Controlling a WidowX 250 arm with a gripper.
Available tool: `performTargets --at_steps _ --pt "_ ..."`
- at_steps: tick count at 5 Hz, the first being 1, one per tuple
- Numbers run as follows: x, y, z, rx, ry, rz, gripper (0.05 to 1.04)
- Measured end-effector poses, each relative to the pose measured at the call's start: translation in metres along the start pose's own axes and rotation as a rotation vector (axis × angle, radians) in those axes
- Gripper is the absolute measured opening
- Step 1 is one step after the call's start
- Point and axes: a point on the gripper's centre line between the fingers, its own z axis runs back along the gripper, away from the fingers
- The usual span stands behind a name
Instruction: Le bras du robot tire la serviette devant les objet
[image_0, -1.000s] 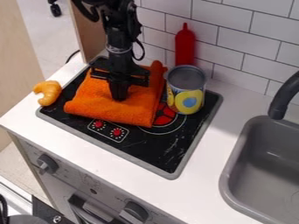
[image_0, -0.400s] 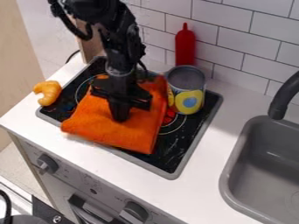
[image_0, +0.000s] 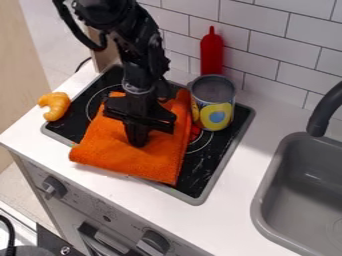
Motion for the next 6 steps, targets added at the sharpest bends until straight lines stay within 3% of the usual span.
performTargets --at_steps 2,3,6 --pt "-0.034 -0.006 0.006 -0.032 0.077 -0.073 0.052" --pt "-0.039 -0.011 0.015 -0.057 0.057 -0.105 0.052" --pt "-0.014 -0.013 0.026 -0.125 -0.059 -0.159 0.052"
